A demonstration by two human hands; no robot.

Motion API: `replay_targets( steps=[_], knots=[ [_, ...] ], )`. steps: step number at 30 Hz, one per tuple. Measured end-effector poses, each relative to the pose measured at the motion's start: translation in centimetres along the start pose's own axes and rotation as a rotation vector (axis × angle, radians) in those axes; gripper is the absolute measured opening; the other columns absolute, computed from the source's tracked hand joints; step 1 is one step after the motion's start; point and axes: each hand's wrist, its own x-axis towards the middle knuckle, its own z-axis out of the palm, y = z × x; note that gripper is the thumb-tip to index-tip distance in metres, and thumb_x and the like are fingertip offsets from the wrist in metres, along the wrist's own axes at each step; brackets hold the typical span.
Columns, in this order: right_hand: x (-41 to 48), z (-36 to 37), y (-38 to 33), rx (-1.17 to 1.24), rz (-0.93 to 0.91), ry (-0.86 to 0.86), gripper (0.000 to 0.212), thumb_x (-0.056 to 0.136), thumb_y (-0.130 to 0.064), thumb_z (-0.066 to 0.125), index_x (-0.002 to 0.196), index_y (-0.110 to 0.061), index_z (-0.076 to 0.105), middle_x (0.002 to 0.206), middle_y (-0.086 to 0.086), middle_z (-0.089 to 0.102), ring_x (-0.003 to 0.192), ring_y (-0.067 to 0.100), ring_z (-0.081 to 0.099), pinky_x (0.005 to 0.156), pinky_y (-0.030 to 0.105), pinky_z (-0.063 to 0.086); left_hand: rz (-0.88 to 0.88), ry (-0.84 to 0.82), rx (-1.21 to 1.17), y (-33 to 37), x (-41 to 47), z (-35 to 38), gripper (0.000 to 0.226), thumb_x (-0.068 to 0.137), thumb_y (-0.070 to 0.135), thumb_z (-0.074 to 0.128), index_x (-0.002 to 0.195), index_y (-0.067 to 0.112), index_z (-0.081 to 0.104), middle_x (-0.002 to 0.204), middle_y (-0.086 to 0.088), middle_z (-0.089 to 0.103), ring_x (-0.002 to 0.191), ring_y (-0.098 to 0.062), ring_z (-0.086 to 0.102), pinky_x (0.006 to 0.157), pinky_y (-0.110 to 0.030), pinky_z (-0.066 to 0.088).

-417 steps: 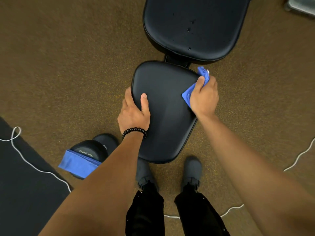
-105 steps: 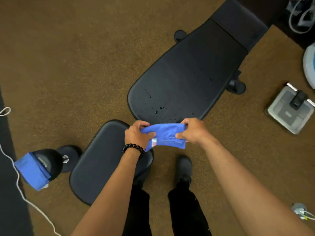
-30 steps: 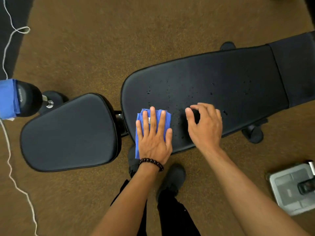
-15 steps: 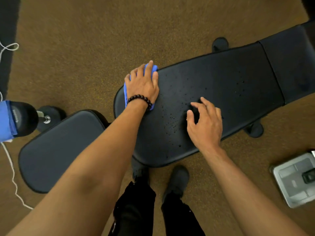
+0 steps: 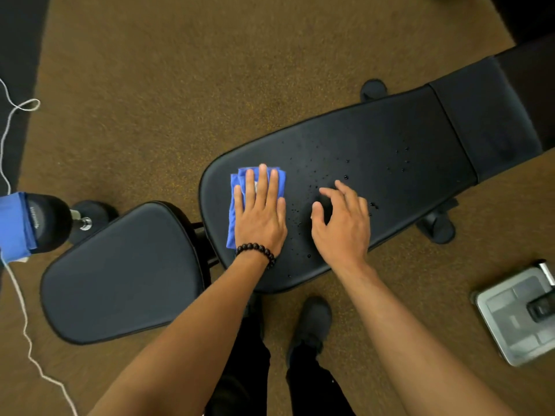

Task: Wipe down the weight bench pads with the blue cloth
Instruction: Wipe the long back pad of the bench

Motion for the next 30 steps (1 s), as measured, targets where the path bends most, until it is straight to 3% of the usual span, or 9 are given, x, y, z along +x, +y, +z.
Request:
replay_targets(
  steps=[5,8,10,14,16,19,27,30],
  knots=[
    [-1.1,-0.5,1.1,-0.012,-0.012,-0.01,0.038,0.1,-0.038,0.054,0.134,-0.022,0.061,0.152,0.0,0.048,0.136,0.02,0.043,0.112,0.036,0.035,0.172,-0.079,0.03,1.9,-8.5,1.6,0.061,0.111,0.038,0.022,0.165,0.019,-0.001,0.173,-0.003,-0.008,0.159,-0.025,-0.008,0.128,-0.052,0.01],
    [-1.9,-0.6,1.7,-0.018,0.0,-0.021,0.04,0.1,-0.038,0.054,0.136,-0.021,0.06,0.153,0.001,0.047,0.138,0.02,0.041,0.111,0.037,0.038,0.375,-0.111,0.047,1.9,-12.3,3.0,0.061,0.111,0.035,0.027,0.165,0.017,0.004,0.173,-0.005,-0.001,0.16,-0.027,-0.001,0.125,-0.053,0.021],
    [-2.6,-0.6,2.1,-0.039,-0.001,-0.028,0.042,0.1,-0.039,0.053,0.137,-0.02,0.059,0.153,0.001,0.047,0.137,0.021,0.042,0.111,0.038,0.04,0.517,-0.118,0.064,0.6,-12.6,3.1,0.061,0.11,0.036,0.03,0.165,0.018,0.009,0.173,-0.002,0.004,0.159,-0.026,0.005,0.124,-0.052,0.026],
    [-3.4,-0.6,3.2,-0.095,-0.008,-0.073,0.049,0.1,-0.041,0.053,0.145,-0.022,0.053,0.159,0.001,0.042,0.14,0.022,0.039,0.114,0.038,0.036,0.728,-0.113,0.115,-2.2,-9.3,1.9,0.059,0.11,0.037,0.031,0.165,0.023,0.013,0.173,0.0,0.008,0.159,-0.022,0.007,0.128,-0.048,0.016],
    [-3.4,-0.8,3.8,-0.122,0.017,-0.111,0.055,0.1,-0.045,0.052,0.151,-0.024,0.047,0.162,0.001,0.037,0.143,0.023,0.036,0.116,0.038,0.033,0.669,-0.101,0.106,-3.1,-7.4,1.1,0.059,0.11,0.032,0.032,0.165,0.023,0.012,0.173,0.0,0.006,0.16,-0.021,0.004,0.128,-0.048,0.015],
    [-3.0,-1.1,4.5,-0.129,0.077,-0.124,0.061,0.1,-0.049,0.05,0.155,-0.026,0.041,0.165,0.0,0.031,0.146,0.023,0.031,0.12,0.039,0.03,0.447,-0.033,0.078,-4.0,-2.7,0.1,0.06,0.108,0.027,0.037,0.164,0.021,0.017,0.172,-0.002,0.011,0.159,-0.022,0.007,0.127,-0.048,0.016],
    [-2.2,-0.9,4.6,-0.103,0.142,-0.087,0.062,0.1,-0.051,0.049,0.156,-0.027,0.039,0.165,-0.001,0.031,0.147,0.022,0.03,0.12,0.04,0.028,-0.055,-0.027,-0.099,-0.7,11.7,-2.7,0.055,0.11,0.036,0.016,0.164,0.023,0.018,0.172,-0.001,0.014,0.159,-0.024,0.009,0.129,-0.045,0.007],
    [-1.7,-1.2,5.0,-0.09,0.165,-0.066,0.063,0.099,-0.053,0.048,0.156,-0.027,0.038,0.165,-0.001,0.031,0.147,0.022,0.03,0.121,0.04,0.027,-0.09,0.001,-0.094,2.3,12.8,-2.2,0.054,0.11,0.033,0.018,0.163,0.021,0.022,0.171,-0.001,0.018,0.159,-0.025,0.01,0.129,-0.046,0.006]
  ],
)
